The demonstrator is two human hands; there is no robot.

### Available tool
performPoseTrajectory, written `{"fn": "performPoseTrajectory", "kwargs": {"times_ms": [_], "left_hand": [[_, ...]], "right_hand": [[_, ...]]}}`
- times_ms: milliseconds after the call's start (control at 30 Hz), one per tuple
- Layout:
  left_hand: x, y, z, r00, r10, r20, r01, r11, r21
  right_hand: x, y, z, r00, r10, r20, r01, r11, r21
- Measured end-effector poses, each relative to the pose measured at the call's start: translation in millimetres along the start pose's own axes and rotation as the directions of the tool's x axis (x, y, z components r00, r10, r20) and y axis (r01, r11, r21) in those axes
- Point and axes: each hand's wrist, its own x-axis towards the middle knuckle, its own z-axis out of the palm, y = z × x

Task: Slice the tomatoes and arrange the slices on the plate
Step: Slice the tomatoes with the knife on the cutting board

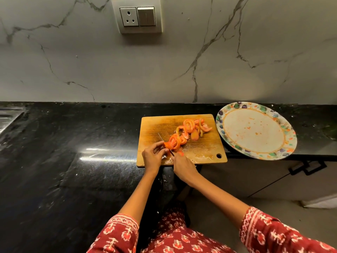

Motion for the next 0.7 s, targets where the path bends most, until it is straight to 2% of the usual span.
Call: {"fn": "performPoseTrajectory", "kwargs": {"times_ms": [267, 467, 567, 700], "left_hand": [[1, -3, -2, 0.999, 0.019, 0.034, -0.019, 1.000, 0.006], [1, -11, -3, 0.999, -0.035, -0.042, 0.032, 0.998, -0.061], [0, -12, -3, 0.999, -0.053, 0.003, 0.053, 0.996, -0.066], [-1, -13, -8, 0.989, 0.039, 0.141, -0.041, 0.999, 0.008]], "right_hand": [[-3, 1, 0, 0.997, 0.050, 0.066, -0.050, 0.999, -0.005], [-10, 6, 4, 0.996, 0.051, 0.067, -0.046, 0.996, -0.076], [-17, 10, 5, 0.997, 0.043, 0.062, -0.037, 0.995, -0.089], [-14, 3, 4, 0.996, 0.061, 0.068, -0.054, 0.993, -0.103]]}}
